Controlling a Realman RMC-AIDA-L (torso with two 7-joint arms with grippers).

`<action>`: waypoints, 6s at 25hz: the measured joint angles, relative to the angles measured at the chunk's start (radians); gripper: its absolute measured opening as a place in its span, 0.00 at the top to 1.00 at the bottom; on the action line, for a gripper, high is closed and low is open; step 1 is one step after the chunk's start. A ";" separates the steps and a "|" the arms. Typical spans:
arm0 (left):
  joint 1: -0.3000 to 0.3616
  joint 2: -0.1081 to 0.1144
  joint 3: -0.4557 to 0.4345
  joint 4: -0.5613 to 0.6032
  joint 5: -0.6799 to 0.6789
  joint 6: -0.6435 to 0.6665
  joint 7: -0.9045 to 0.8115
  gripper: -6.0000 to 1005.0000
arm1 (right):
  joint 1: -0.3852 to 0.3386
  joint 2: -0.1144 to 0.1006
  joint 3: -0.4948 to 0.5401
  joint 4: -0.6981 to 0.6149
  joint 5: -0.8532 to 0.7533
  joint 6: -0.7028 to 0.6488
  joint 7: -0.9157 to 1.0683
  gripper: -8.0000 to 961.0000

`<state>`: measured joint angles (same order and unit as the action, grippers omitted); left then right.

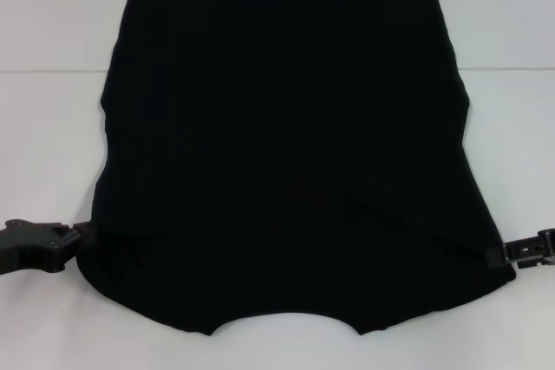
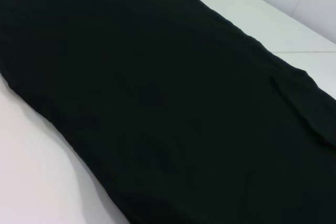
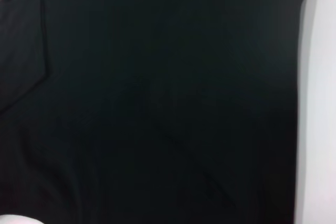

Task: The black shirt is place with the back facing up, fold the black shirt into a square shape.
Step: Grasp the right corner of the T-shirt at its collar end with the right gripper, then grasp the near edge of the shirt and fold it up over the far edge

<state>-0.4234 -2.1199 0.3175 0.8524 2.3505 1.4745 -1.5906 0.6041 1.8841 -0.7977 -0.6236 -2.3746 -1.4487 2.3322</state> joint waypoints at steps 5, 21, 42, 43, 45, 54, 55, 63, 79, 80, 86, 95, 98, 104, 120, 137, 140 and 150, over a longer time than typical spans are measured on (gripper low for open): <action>0.000 0.001 0.000 0.000 -0.001 -0.003 0.001 0.97 | 0.004 0.005 -0.001 0.001 -0.004 0.001 0.005 0.19; 0.000 0.002 0.000 0.000 0.000 -0.004 0.005 0.97 | 0.017 0.023 -0.004 0.001 -0.041 0.002 0.018 0.20; -0.004 0.003 0.000 0.000 -0.003 -0.014 0.009 0.97 | 0.068 0.048 -0.004 -0.003 -0.064 0.003 0.046 0.34; -0.004 0.003 0.000 0.000 -0.004 -0.015 0.010 0.97 | 0.068 0.048 -0.003 -0.004 -0.065 0.007 0.051 0.39; -0.004 0.003 0.000 0.000 -0.004 -0.015 0.011 0.97 | 0.068 0.049 -0.001 -0.004 -0.065 0.010 0.053 0.48; -0.005 0.003 0.000 -0.003 -0.010 -0.016 0.020 0.97 | 0.061 0.062 0.003 0.000 -0.064 0.016 0.044 0.84; -0.004 0.003 0.000 -0.006 -0.016 -0.016 0.020 0.97 | 0.058 0.065 0.004 -0.001 -0.062 0.016 0.040 0.85; 0.003 0.000 0.000 -0.012 -0.043 0.042 -0.042 0.97 | 0.003 0.065 0.121 -0.008 -0.059 -0.033 -0.073 0.93; 0.092 -0.020 -0.050 -0.027 -0.046 0.377 -0.075 0.97 | -0.194 -0.021 0.333 -0.026 -0.063 -0.263 -0.358 0.93; 0.097 -0.022 -0.049 -0.027 -0.045 0.387 -0.073 0.97 | -0.207 -0.023 0.343 -0.026 -0.063 -0.277 -0.373 0.93; 0.127 -0.033 -0.047 -0.028 -0.038 0.465 -0.065 0.97 | -0.267 -0.033 0.388 -0.026 -0.064 -0.317 -0.404 0.92; 0.016 0.006 -0.092 -0.085 -0.052 0.421 -0.077 0.97 | -0.203 -0.038 0.451 -0.025 -0.061 -0.300 -0.410 0.92; -0.073 0.046 -0.125 -0.163 -0.055 0.325 -0.081 0.97 | -0.146 -0.039 0.470 -0.022 -0.060 -0.261 -0.399 0.92; -0.259 0.112 -0.142 -0.300 -0.055 0.014 -0.119 0.97 | -0.008 -0.038 0.465 -0.013 -0.061 -0.103 -0.326 0.92; -0.517 0.122 -0.082 -0.387 -0.056 -0.646 -0.108 0.97 | 0.314 -0.006 0.375 0.201 -0.058 0.586 -0.287 0.91; -0.547 0.083 -0.080 -0.519 -0.145 -0.894 0.174 0.96 | 0.355 0.047 0.360 0.314 -0.021 0.866 -0.338 0.91; -0.547 0.068 -0.080 -0.519 -0.165 -0.914 0.222 0.96 | 0.347 0.060 0.360 0.314 -0.014 0.876 -0.346 0.91; -0.545 0.050 -0.074 -0.517 -0.180 -0.963 0.281 0.82 | 0.303 0.088 0.358 0.259 -0.002 0.830 -0.348 0.91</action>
<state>-0.9686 -2.0698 0.2431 0.3353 2.1702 0.5118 -1.3092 0.9073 1.9720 -0.4397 -0.3650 -2.3767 -0.6182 1.9846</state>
